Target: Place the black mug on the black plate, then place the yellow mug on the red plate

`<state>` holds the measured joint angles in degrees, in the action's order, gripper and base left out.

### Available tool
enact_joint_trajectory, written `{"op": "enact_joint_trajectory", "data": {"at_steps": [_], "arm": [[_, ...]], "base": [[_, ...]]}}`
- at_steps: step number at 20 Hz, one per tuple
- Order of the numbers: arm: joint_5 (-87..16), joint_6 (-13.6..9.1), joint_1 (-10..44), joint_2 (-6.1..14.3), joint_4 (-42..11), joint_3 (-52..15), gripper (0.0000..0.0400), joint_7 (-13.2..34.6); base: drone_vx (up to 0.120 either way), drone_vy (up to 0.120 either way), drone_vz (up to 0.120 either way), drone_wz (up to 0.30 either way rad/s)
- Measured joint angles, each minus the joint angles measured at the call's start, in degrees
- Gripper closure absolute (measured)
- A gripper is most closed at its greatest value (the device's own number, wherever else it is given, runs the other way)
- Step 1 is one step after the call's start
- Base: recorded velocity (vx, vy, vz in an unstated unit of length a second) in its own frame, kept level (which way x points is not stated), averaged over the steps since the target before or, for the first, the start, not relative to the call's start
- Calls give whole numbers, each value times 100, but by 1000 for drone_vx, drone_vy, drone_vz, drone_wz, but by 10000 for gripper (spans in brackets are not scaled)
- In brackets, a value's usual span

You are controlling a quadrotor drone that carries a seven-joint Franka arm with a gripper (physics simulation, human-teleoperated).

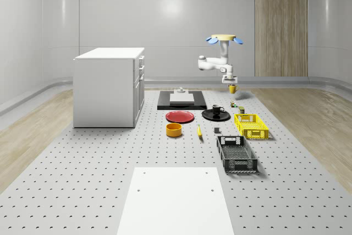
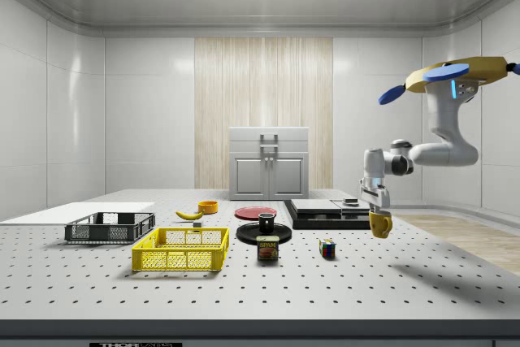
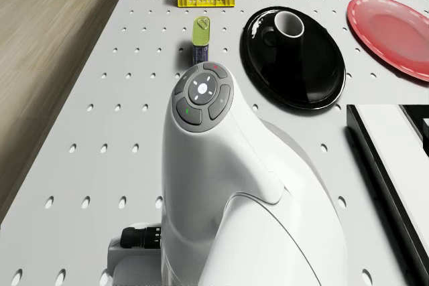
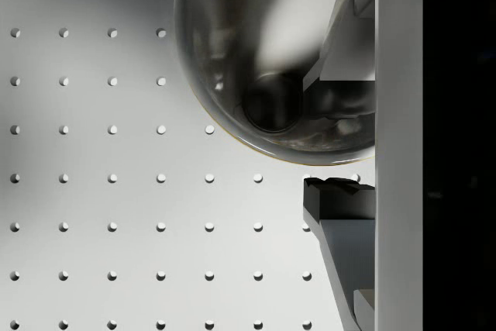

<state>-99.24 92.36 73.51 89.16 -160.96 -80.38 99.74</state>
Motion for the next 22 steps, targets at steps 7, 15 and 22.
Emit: {"op": "enact_joint_trajectory", "data": {"at_steps": [7, 15, 22], "arm": [[54, 17, 2, 34, -5, -46, 290, 4], [77, 46, 7, 69, -5, -58, 290, 8], [89, 71, 12, 96, -5, -61, 290, 11]], "base": [[120, -120, 0, 0], [120, -120, 30, 0], [120, -120, 0, 0]]}}
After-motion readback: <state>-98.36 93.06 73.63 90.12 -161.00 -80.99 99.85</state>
